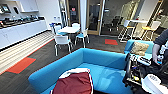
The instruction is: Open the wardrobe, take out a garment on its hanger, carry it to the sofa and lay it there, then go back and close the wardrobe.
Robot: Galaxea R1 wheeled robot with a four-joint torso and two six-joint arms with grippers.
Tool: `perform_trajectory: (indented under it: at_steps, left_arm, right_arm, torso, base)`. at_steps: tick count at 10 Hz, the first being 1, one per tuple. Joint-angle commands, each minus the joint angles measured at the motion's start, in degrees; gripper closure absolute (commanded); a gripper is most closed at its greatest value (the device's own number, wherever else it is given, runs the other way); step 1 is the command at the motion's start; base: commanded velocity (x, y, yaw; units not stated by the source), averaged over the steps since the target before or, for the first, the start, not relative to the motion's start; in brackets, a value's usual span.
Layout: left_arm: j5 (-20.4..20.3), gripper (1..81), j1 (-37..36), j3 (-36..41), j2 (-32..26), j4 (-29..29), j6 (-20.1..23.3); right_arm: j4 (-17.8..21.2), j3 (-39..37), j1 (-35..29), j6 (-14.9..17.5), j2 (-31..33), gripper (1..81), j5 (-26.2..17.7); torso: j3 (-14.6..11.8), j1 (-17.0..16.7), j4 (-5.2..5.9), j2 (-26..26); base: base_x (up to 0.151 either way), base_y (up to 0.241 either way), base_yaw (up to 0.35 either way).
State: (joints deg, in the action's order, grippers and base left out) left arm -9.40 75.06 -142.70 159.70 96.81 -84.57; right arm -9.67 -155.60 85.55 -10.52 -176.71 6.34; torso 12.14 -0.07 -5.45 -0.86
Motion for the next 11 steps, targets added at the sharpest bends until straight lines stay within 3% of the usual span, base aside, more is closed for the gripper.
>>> perform_trajectory:
  at_steps: [1, 3, 11]
  left_arm:
    - [1.3, 1.0, -0.7, -3.5, 2.7, 0.6, -0.1]
    - [1.3, 1.0, -0.1, -5.3, 4.5, 0.7, -0.1]
    - [1.2, 1.0, 0.8, -7.3, 6.1, 0.7, -0.1]
  right_arm:
    - [-0.3, 0.2, -1.2, 0.1, -0.2, 1.0, -3.2]
    - [-0.3, 0.1, -0.9, 0.1, -0.2, 1.0, -3.2]
    - [-0.2, 0.2, -0.7, 0.1, -0.2, 1.0, -3.2]
  torso:
    - [0.1, 0.1, 0.0, 0.0]
    - [-1.0, 0.1, 0.0, -0.1]
    - [-1.1, 0.1, 0.0, -0.1]
  base:
    - [0.0, 0.0, 0.0]
    - [0.0, 0.0, 0.0]
    - [0.0, 0.0, 0.0]
